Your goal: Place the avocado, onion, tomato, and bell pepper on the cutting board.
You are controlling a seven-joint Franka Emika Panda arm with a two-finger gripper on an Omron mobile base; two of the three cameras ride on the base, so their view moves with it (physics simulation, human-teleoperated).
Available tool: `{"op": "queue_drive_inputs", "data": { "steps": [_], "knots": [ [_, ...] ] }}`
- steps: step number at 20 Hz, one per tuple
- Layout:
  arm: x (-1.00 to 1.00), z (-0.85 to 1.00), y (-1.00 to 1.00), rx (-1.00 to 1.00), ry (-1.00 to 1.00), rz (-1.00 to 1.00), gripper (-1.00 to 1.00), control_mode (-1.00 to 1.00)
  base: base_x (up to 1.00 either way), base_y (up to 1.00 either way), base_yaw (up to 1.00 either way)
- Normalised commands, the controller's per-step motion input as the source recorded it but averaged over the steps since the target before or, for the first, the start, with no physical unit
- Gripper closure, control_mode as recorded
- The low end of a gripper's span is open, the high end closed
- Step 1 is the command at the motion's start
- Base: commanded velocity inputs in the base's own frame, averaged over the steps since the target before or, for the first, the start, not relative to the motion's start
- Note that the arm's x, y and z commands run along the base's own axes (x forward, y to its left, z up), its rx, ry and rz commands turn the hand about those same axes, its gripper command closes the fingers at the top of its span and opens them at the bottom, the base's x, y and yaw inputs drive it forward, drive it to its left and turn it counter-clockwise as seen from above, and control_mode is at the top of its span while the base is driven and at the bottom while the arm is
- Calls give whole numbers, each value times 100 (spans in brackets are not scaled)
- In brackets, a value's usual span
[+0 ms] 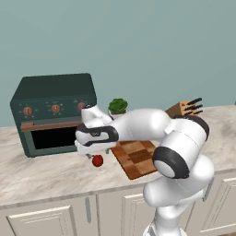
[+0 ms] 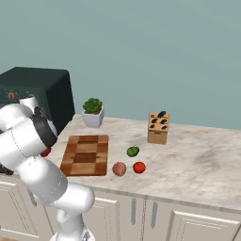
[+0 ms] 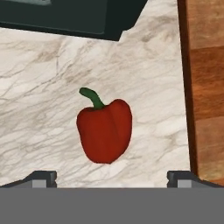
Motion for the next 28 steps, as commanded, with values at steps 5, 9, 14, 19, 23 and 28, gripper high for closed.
{"op": "queue_drive_inputs", "data": {
  "steps": [5,9,14,19,23,28],
  "knots": [
    [16,-16,1,0,0,0,-100,-100,0,0,0],
    [13,-9,0,0,0,0,-100,-100,0,0,0],
    [2,-2,0,0,0,0,-100,-100,0,0,0],
    [-3,-9,0,0,0,-2,-100,-100,0,0,0],
    [0,-12,-1,0,0,-2,-100,-100,0,0,0],
    [0,-13,-1,0,0,0,-100,-100,0,0,0]
  ]
}}
